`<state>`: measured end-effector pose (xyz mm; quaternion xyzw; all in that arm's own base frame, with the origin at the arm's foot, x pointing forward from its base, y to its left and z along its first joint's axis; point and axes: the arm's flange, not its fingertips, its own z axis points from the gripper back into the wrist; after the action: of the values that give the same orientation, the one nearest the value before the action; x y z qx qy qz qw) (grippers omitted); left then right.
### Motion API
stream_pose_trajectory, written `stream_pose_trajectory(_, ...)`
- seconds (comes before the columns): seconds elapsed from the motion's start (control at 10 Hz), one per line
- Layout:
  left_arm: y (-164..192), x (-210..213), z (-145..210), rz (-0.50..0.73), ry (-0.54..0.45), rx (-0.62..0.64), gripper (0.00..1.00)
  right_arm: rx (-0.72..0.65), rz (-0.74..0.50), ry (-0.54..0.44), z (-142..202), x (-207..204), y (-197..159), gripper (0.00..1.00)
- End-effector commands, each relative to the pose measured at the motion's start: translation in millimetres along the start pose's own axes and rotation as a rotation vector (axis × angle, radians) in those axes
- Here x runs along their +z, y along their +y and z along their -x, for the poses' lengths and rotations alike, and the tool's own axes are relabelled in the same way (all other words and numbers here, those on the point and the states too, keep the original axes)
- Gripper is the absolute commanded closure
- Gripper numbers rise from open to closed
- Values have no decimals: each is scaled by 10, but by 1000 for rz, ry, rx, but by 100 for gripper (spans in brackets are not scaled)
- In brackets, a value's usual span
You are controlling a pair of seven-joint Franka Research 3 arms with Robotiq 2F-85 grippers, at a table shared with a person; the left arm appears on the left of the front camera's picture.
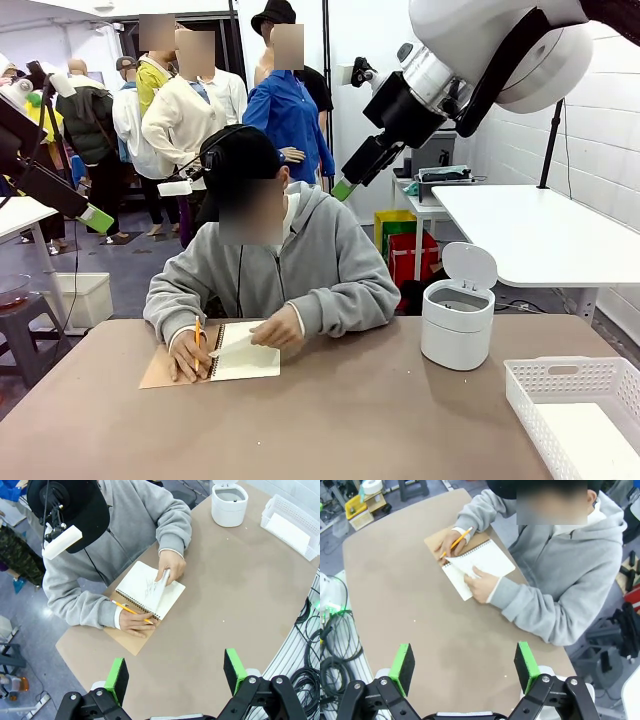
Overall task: Sort the paper based on its condition.
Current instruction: If a person hands you a paper, place it in the Organizing basket , and if it's crumpled, put it in the Trash can.
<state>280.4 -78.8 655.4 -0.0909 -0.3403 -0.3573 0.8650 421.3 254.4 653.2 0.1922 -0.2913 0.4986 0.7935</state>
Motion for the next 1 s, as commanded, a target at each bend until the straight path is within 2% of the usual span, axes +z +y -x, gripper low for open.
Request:
stream_pose_trajectory(0.0, 9, 4, 6, 7, -6, 2, 0, -9, -7, 0, -4, 1, 5, 0)
stream_pose_trajectory(0.9, 9, 4, 6, 7, -6, 2, 0, -9, -7, 0, -4, 1, 5, 0)
